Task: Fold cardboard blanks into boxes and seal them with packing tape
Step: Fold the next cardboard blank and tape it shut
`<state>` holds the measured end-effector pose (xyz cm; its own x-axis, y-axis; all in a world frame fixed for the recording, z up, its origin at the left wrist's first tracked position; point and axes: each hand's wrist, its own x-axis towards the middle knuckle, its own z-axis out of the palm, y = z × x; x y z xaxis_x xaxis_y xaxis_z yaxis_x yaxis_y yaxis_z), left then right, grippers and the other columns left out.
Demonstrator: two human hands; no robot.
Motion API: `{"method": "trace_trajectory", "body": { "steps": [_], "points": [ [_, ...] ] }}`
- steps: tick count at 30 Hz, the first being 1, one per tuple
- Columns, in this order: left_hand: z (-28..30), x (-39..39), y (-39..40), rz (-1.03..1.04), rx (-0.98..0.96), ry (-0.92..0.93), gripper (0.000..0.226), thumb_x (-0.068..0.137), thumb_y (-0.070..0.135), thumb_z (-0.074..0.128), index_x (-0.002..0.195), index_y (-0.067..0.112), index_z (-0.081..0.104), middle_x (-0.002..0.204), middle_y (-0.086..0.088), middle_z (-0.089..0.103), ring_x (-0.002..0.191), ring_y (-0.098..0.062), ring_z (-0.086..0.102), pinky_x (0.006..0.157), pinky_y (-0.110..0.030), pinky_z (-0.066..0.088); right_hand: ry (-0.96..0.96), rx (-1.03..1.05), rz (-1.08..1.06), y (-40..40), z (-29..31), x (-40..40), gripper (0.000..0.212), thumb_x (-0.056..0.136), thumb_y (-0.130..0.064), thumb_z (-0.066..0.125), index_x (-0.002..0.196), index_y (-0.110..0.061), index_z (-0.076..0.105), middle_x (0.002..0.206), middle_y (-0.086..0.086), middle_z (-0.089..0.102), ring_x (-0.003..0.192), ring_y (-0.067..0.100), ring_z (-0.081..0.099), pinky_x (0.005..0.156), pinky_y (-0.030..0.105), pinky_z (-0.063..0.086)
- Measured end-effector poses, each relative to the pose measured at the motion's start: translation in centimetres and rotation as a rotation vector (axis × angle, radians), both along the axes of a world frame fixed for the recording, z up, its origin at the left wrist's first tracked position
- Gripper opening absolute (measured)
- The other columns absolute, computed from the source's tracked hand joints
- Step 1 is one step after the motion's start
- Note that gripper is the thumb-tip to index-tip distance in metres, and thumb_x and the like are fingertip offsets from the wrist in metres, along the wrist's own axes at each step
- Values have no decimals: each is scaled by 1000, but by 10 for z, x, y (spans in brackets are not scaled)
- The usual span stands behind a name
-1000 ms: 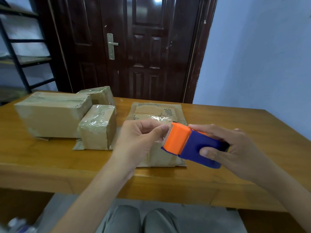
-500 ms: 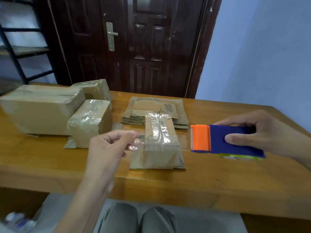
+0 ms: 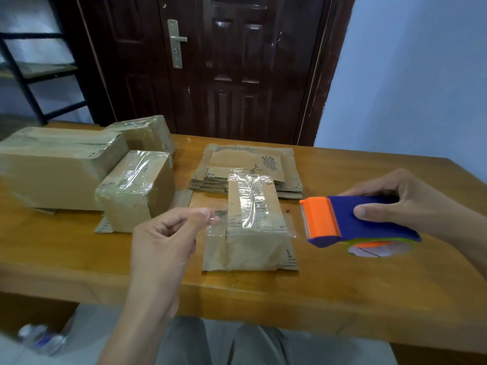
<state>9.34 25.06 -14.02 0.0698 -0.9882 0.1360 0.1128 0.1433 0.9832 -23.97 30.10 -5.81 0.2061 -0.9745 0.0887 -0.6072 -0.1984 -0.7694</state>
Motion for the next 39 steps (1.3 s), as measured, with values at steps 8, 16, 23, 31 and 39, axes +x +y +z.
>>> {"method": "trace_trajectory", "body": {
  "steps": [8, 16, 23, 31, 39],
  "points": [
    [6, 10, 8, -64, -60, -68, 22, 78, 39, 75, 85, 22, 86, 62, -19, 54, 57, -13, 36, 49, -15, 34, -65, -42, -13, 7, 1, -6, 26, 82, -35, 72, 105, -37, 82, 89, 7, 81, 76, 28, 78, 65, 28, 61],
    [-4, 0, 8, -51, -61, -95, 16, 84, 29, 75, 85, 15, 83, 71, -5, 78, 52, 2, 54, 63, -25, 41, -60, -5, -41, 6, -9, -11, 29, 79, -46, 74, 106, -39, 82, 92, 6, 81, 77, 27, 78, 64, 26, 60],
    [-14, -5, 3, 13, -114, -230, 14, 93, 32, 73, 81, 29, 80, 69, 1, 76, 60, -14, 56, 67, -31, 43, -80, 10, -43, -2, -12, -14, 21, 84, -34, 79, 105, -35, 82, 90, 8, 81, 76, 27, 78, 64, 25, 60],
    [-15, -11, -1, -37, -74, -259, 23, 98, 21, 67, 78, 28, 75, 65, 0, 71, 47, -2, 44, 61, -29, 34, -125, 65, -25, -14, -30, -22, 24, 84, -34, 70, 105, -34, 82, 90, 9, 81, 74, 25, 77, 64, 26, 58],
    [-35, -18, -23, -218, 101, -212, 30, 98, 29, 66, 70, 21, 71, 59, -2, 52, 56, -11, 44, 53, -23, 34, -124, 137, 11, -29, -54, -15, 18, 94, -36, 72, 110, -34, 80, 96, 6, 81, 80, 23, 77, 68, 24, 57]
  ]
}}
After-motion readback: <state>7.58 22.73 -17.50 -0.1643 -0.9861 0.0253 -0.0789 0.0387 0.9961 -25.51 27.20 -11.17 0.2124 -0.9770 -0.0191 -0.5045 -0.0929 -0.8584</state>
